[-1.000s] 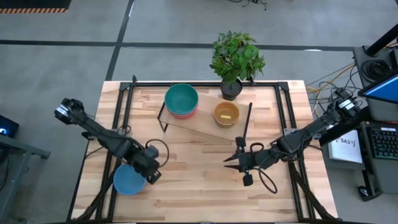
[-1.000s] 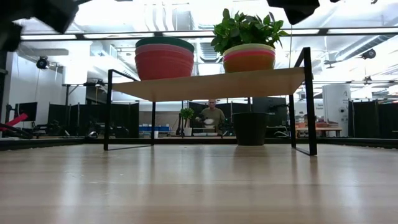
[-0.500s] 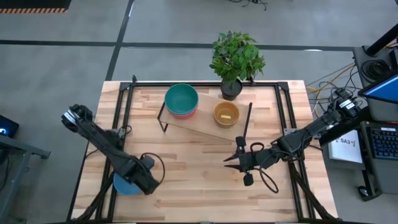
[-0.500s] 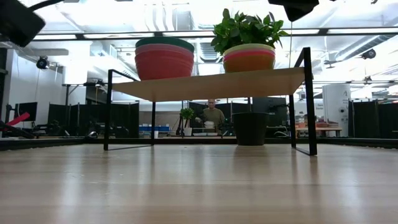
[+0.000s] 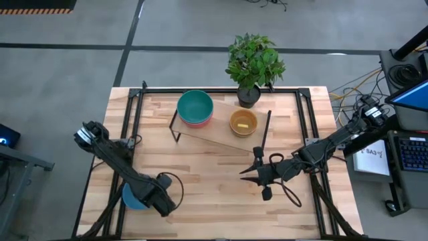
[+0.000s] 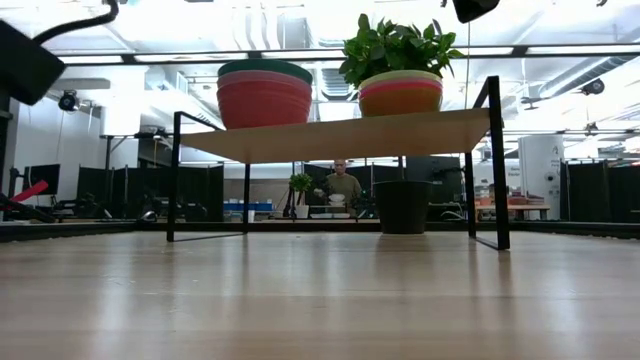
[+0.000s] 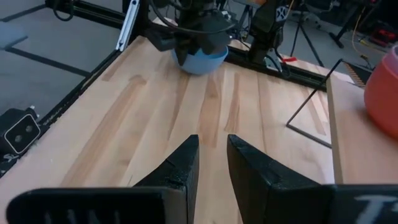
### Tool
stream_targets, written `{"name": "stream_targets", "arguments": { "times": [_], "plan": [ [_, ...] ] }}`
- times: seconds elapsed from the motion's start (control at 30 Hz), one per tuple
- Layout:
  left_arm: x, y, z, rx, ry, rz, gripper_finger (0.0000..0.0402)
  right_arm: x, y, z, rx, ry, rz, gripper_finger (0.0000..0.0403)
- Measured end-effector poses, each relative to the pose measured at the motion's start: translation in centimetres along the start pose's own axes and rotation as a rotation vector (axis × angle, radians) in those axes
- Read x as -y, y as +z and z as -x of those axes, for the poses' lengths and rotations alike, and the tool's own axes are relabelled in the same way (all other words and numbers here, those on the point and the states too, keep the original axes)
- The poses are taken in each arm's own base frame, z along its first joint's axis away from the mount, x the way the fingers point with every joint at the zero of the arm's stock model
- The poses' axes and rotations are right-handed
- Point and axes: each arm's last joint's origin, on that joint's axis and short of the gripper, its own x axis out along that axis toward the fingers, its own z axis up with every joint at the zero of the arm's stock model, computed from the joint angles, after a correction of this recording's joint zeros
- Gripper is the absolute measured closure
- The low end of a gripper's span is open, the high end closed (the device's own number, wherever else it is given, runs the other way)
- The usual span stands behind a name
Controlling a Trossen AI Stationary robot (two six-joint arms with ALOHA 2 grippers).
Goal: Place and stack bowls onto a shelf
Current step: Stack the blue bowl on top of the light blue bowl on the shelf
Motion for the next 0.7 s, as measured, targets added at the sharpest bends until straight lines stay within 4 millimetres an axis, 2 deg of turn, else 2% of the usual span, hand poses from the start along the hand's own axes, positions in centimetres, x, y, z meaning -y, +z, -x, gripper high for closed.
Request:
{"name": "stream_targets", "arguments": {
  "times": [0.1, 0.23, 0.33, 0.43, 0.57, 0.7],
  "plan": [
    [0.8, -0.1, 0.9, -0.002, -0.031, -0.054, 0.0391, 0.0, 0.0, 0.0, 0.000, 0.000, 0.000, 0.0330],
    [1.9, -0.4, 3.0, 0.005, -0.097, -0.184, 0.0397, 0.0, 0.0, 0.0, 0.000, 0.000, -0.007, 0.0330],
    [3.0, -0.6, 5.1, 0.033, -0.161, -0.390, 0.0400, 0.0, 0.0, 0.0, 0.000, 0.000, -0.007, 0.0330],
    [4.3, -1.1, 6.9, 0.133, -0.204, -0.636, 0.0401, 0.0, 0.0, 0.0, 0.000, 0.000, -0.007, 0.0330],
    [5.1, -0.9, 9.4, 0.299, -0.134, -0.879, 0.0401, 0.0, 0.0, 0.0, 0.000, 0.000, -0.003, 0.0330],
    [4.9, 0.4, 12.0, 0.454, 0.083, -1.008, 0.0401, 0.0, 0.0, 0.0, 0.000, 0.000, -0.002, 0.0330]
  ]
}}
